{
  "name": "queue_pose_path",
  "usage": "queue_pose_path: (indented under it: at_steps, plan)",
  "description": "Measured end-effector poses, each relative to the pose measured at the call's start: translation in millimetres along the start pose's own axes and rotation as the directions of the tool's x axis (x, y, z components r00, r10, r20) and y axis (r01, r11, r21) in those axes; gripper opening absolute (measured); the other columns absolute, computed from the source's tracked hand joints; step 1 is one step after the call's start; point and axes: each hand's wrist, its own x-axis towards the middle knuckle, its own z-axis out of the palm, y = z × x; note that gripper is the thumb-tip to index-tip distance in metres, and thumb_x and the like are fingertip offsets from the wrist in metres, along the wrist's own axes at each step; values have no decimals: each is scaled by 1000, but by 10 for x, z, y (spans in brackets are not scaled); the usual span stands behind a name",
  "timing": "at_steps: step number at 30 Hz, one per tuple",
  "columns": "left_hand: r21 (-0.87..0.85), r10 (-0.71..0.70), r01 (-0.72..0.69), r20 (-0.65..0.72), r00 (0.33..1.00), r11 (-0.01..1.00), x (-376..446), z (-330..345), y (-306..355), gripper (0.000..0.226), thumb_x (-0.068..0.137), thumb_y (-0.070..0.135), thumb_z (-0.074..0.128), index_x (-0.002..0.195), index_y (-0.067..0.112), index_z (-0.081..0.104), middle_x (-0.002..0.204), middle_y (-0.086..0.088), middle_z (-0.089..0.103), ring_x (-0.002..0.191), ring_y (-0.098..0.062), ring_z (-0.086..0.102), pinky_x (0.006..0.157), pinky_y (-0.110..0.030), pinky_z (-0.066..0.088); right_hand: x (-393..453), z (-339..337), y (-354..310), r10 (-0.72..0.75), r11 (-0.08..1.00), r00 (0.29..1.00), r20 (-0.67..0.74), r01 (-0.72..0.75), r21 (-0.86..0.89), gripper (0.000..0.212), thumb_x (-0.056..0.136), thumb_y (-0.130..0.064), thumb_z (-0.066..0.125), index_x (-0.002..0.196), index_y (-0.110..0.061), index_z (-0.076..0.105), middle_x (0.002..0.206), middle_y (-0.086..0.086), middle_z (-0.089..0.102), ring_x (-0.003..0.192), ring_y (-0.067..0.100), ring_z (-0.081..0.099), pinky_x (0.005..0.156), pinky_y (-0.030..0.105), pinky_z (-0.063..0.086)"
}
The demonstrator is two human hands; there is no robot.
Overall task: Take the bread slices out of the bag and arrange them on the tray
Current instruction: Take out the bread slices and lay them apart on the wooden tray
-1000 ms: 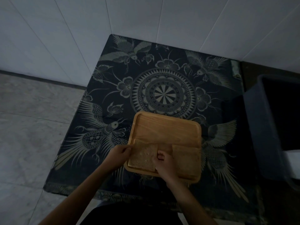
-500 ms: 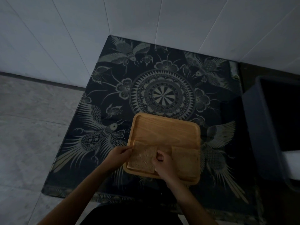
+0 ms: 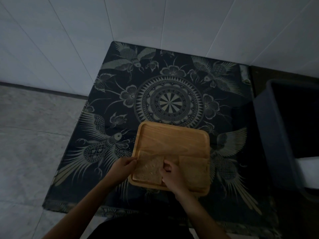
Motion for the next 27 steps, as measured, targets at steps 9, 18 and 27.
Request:
queue_pose_path:
  at_steps: [9,18,27]
  plan:
    - [258,146,-128,-50,988,957,43,254,556,40,101,36,49,139,25,57,118,-6,72,95,-13,69,71,-23,46,-210,-531,-136,-103,991,995,12,102,84,38,97,-34,66,134,-27,59,114,-11,65,102,10,67,74,23,58]
    - [3,66,-67,98,993,998,109,771,793,27,96,34,56,121,29,66,109,6,70,99,-14,68,87,-40,60,-234,-1475,-66,-177,984,973,-147,177,-14,18,96,-40,66,113,-40,65,116,-12,65,107,6,63,84,29,55]
    - [-23,-83,85,91,992,996,122,1366,756,38,95,15,63,132,8,59,119,-13,68,92,-17,64,75,-27,52,-120,-1767,360,-55,998,986,-154,56,3,31,97,-28,65,128,-21,66,107,-11,68,102,9,67,91,39,59]
